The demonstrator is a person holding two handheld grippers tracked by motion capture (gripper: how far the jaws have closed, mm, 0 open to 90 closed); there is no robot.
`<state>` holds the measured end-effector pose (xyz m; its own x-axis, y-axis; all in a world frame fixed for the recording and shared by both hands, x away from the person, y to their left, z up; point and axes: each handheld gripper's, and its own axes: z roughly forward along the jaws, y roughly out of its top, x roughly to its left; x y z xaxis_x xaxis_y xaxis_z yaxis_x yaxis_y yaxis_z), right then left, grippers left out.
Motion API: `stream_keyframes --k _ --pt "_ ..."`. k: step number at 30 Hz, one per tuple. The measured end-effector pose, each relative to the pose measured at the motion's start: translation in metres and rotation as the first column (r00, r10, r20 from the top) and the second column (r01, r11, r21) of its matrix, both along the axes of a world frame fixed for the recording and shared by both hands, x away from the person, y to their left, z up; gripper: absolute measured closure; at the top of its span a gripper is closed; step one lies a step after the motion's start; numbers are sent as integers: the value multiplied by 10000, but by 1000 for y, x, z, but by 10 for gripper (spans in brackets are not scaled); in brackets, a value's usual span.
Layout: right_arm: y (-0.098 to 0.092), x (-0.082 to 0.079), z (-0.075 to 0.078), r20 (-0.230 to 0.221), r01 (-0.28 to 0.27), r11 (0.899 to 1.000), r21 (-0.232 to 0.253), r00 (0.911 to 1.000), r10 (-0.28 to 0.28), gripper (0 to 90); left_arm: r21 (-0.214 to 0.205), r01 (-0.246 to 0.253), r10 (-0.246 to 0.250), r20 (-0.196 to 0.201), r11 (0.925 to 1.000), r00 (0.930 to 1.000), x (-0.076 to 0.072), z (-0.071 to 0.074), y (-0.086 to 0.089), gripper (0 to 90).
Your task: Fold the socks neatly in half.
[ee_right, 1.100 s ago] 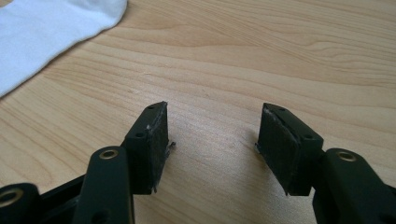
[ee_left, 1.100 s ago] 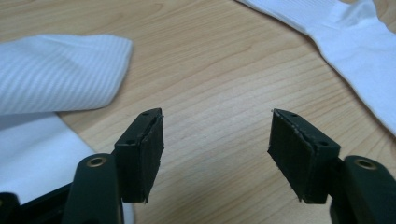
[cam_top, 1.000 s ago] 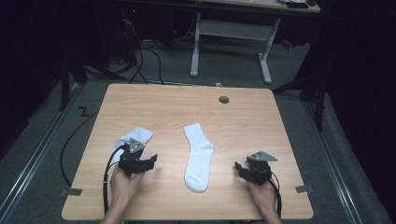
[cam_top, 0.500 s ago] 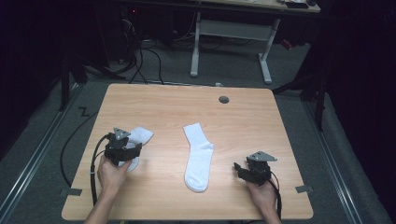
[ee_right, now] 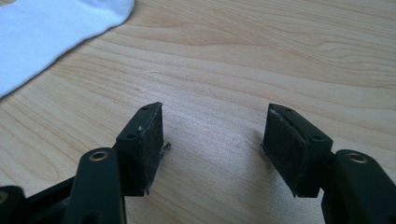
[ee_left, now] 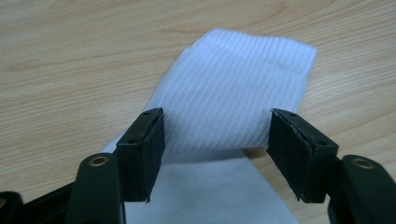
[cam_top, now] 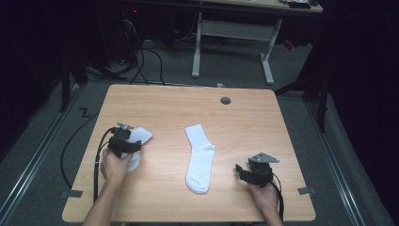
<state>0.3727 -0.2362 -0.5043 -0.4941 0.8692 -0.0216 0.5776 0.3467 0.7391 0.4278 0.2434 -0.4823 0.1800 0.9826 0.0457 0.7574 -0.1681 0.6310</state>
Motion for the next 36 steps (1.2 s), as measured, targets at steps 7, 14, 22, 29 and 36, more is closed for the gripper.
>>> stream_keyframes --k 7,14,22,29,36 --pt "0 0 0 -3 -44 10000 -9 10000 44 380 -299 -258 246 -412 9992 9988 7 -6 9 375" --pt "1 -1 0 -2 -74 10000 -6 10000 74 380 -293 -63 51 -389 9996 9992 6 -4 14 524" --pt "1 -1 0 -4 -98 9999 -18 10000 98 380 -36 244 -245 -343 9997 9991 3 -3 13 761" --pt "1 -1 0 -2 -114 9999 -17 9999 114 380 -536 402 -428 -490 9978 9979 1 -2 15 838" --pt "1 -1 0 -2 -127 9999 -15 9999 127 380 -1098 1165 -1157 143 9871 9932 -10 11 3 847"
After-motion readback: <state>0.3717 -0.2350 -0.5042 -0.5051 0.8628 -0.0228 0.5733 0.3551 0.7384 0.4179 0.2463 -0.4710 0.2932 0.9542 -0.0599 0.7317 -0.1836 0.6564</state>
